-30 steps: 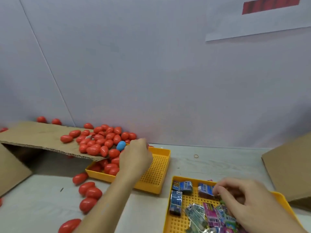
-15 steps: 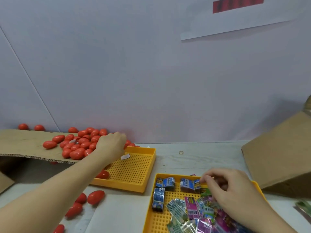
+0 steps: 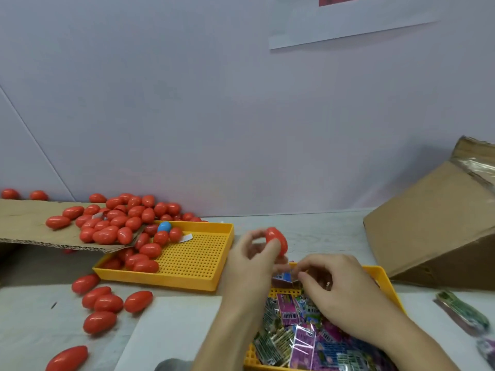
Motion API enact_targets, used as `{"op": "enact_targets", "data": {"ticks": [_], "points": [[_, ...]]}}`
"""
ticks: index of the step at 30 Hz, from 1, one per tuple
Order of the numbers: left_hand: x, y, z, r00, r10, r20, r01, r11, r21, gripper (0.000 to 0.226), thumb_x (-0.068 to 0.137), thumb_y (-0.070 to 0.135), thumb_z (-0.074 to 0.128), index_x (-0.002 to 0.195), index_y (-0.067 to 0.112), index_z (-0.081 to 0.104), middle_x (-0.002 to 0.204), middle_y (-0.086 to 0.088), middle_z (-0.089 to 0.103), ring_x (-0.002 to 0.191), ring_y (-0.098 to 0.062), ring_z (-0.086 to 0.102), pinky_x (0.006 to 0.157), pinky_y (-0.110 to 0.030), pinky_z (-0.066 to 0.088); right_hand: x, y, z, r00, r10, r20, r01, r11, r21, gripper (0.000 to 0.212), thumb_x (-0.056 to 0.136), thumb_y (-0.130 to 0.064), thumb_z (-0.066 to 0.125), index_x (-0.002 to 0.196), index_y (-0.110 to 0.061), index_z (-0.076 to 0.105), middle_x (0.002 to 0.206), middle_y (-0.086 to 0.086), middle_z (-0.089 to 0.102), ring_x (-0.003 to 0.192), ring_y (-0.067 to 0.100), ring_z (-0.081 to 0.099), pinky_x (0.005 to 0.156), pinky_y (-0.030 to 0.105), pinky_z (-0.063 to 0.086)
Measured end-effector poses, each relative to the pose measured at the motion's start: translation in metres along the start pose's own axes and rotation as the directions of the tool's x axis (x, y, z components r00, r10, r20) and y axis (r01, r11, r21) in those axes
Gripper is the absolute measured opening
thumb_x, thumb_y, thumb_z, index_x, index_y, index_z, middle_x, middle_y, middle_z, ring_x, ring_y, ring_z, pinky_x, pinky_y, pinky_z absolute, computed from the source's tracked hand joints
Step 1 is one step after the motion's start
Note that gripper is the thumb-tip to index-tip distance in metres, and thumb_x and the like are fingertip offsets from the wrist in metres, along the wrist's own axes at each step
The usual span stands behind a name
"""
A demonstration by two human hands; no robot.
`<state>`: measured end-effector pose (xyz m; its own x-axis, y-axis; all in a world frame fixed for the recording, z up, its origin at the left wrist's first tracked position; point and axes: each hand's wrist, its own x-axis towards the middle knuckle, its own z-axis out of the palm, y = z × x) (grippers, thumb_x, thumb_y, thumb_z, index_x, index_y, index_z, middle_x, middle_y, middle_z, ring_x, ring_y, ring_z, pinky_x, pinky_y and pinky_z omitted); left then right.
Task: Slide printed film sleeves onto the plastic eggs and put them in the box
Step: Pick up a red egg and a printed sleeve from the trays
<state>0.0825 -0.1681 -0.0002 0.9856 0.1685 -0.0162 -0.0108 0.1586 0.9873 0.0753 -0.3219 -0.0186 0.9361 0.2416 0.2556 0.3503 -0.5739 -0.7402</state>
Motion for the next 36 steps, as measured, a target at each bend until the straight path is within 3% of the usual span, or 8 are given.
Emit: {"op": "enact_targets", "data": {"ticks": [3, 6, 11, 14, 18, 24, 29, 36], "points": [[-0.004, -0.012, 0.000, 0.994, -0.053, 0.093, 0.065, 0.990, -0.125, 0.016, 0.093, 0.004, 0.061, 0.097, 0.014, 0.072, 0.081, -0.013, 0.066, 0.066, -0.018, 0.068, 0.059, -0.026, 0.056, 0.002, 0.003, 0.002, 0.996, 0.009, -0.091, 0.003, 0.991, 0.131, 0.022, 0.089, -0.017, 0.067, 0.088, -0.039, 0.067, 0.077, -0.011, 0.067, 0.065, 0.006, 0.061, 0.057, 0.012, 0.043], [0.002, -0.012, -0.004, 0.986, -0.015, 0.165, 0.040, 0.988, -0.149, 0.023, 0.096, 0.006, 0.055, 0.106, 0.017, 0.074, 0.087, -0.013, 0.064, 0.069, -0.019, 0.067, 0.064, -0.030, 0.057, 0.002, 0.001, 0.006, 0.991, 0.014, -0.136, 0.022, 0.966, 0.259, 0.029, 0.084, -0.024, 0.070, 0.103, -0.044, 0.061, 0.090, -0.010, 0.066, 0.078, 0.011, 0.067, 0.060, 0.027, 0.056], [0.007, -0.015, -0.002, 0.960, 0.015, 0.281, 0.047, 0.976, -0.212, 0.032, 0.094, 0.009, 0.047, 0.102, 0.021, 0.076, 0.098, -0.020, 0.073, 0.100, -0.034, 0.071, 0.078, -0.045, 0.060, 0.004, -0.003, 0.015, 0.970, -0.025, -0.240, 0.079, 0.973, 0.218, 0.036, 0.081, -0.024, 0.078, 0.107, -0.046, 0.064, 0.098, -0.013, 0.067, 0.086, 0.013, 0.067, 0.058, 0.032, 0.057], [0.008, -0.019, 0.000, 0.952, 0.020, 0.306, 0.052, 0.972, -0.227, 0.034, 0.078, 0.018, 0.050, 0.102, 0.019, 0.075, 0.102, -0.021, 0.073, 0.098, -0.033, 0.072, 0.072, -0.037, 0.059, 0.005, 0.001, 0.019, 0.953, -0.029, -0.301, 0.088, 0.978, 0.187, 0.037, 0.080, -0.015, 0.079, 0.102, -0.043, 0.067, 0.096, -0.013, 0.069, 0.088, 0.013, 0.066, 0.056, 0.033, 0.056], [0.010, -0.024, -0.001, 0.955, 0.043, 0.294, 0.034, 0.967, -0.251, 0.032, 0.076, 0.020, 0.058, 0.104, 0.021, 0.073, 0.106, -0.024, 0.070, 0.101, -0.035, 0.071, 0.078, -0.044, 0.059, 0.006, 0.004, 0.024, 0.944, -0.047, -0.325, 0.113, 0.976, 0.188, 0.039, 0.081, -0.011, 0.077, 0.104, -0.042, 0.068, 0.098, -0.011, 0.070, 0.092, 0.013, 0.066, 0.058, 0.030, 0.056], [0.009, -0.024, 0.000, 0.939, 0.043, 0.341, 0.113, 0.898, -0.425, 0.024, 0.071, 0.012, 0.058, 0.093, 0.010, 0.067, 0.088, -0.026, 0.069, 0.080, -0.032, 0.069, 0.077, -0.048, 0.057, 0.007, 0.005, 0.029, 0.928, -0.088, -0.362, 0.174, 0.962, 0.211, 0.029, 0.076, -0.025, 0.071, 0.102, -0.037, 0.072, 0.102, -0.010, 0.069, 0.097, 0.014, 0.066, 0.060, 0.028, 0.056], [0.011, -0.024, 0.004, 0.953, 0.072, 0.293, 0.064, 0.900, -0.431, 0.024, 0.069, 0.016, 0.065, 0.090, 0.008, 0.076, 0.093, -0.019, 0.069, 0.074, -0.025, 0.067, 0.059, -0.030, 0.056, 0.008, 0.005, 0.029, 0.885, -0.127, -0.447, 0.213, 0.966, 0.148, 0.040, 0.068, -0.025, 0.077, 0.104, -0.041, 0.068, 0.102, -0.015, 0.070, 0.098, 0.013, 0.067, 0.057, 0.023, 0.053], [0.011, -0.024, 0.005, 0.956, 0.142, 0.258, -0.017, 0.901, -0.433, 0.031, 0.072, 0.011, 0.066, 0.100, 0.009, 0.078, 0.091, -0.020, 0.067, 0.077, -0.023, 0.070, 0.066, -0.028, 0.057, 0.007, 0.005, 0.027, 0.878, -0.108, -0.466, 0.247, 0.937, 0.248, 0.043, 0.071, -0.019, 0.075, 0.106, -0.041, 0.068, 0.098, -0.016, 0.074, 0.096, 0.010, 0.071, 0.062, 0.024, 0.057]]}}
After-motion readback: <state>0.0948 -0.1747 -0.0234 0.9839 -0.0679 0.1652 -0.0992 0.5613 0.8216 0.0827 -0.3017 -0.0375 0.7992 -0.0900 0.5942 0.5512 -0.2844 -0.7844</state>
